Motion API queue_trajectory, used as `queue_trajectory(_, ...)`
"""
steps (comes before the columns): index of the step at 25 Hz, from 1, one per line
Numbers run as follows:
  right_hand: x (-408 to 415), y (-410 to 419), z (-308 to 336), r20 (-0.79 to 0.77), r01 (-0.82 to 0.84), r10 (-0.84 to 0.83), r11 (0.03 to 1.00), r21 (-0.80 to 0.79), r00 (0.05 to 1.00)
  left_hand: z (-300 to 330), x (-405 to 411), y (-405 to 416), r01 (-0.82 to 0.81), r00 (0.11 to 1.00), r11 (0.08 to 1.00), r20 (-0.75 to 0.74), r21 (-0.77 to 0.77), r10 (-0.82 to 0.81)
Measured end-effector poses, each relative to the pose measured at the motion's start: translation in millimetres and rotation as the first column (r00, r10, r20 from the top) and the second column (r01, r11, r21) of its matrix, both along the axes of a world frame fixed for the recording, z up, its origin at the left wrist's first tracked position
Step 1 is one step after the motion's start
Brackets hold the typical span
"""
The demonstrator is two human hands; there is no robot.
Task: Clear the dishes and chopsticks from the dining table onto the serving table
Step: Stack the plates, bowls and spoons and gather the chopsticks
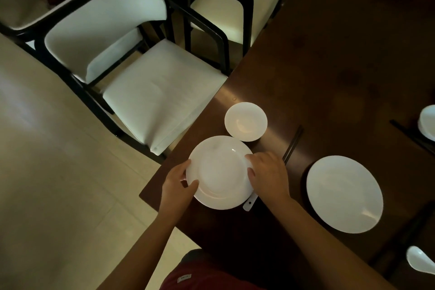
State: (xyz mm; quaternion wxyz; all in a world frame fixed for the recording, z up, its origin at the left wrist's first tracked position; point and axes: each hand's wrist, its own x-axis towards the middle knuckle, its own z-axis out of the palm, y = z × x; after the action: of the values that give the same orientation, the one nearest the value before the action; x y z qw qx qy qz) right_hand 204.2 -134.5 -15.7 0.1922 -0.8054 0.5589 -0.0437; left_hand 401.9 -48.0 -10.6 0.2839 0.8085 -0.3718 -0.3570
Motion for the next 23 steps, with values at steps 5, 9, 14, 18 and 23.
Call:
queue_trajectory(5,-15.1,9.0,18.5,0.267,0.318,-0.356,0.932,0.174,0.896,27.6,-4.7,-4.5,0.001,0.991,0.998,-0.135,-0.058,-0.009)
queue_trajectory(9,-61.9,17.8,31.7,0.284,0.56,-0.643,0.762,0.325,0.711,36.2,-34.0,-26.9,0.093,0.934,0.994,-0.34,-0.064,-0.11)
queue_trajectory(14,-151.4,32.4,35.0,0.292,0.762,-0.84,0.539,0.36,0.457,31.5,-112.3,-73.4,0.297,0.804,0.954,-0.525,-0.051,-0.279)
queue_trajectory(18,-211.8,34.0,26.1,0.274,0.814,-0.913,0.396,0.425,0.301,25.2,-176.0,-103.3,0.424,0.767,0.902,-0.499,-0.08,-0.404)
queue_trajectory(23,-247.5,23.5,7.0,0.252,0.811,-0.898,0.435,0.392,0.36,7.7,-223.8,-124.3,0.534,0.82,0.846,-0.239,-0.006,-0.52)
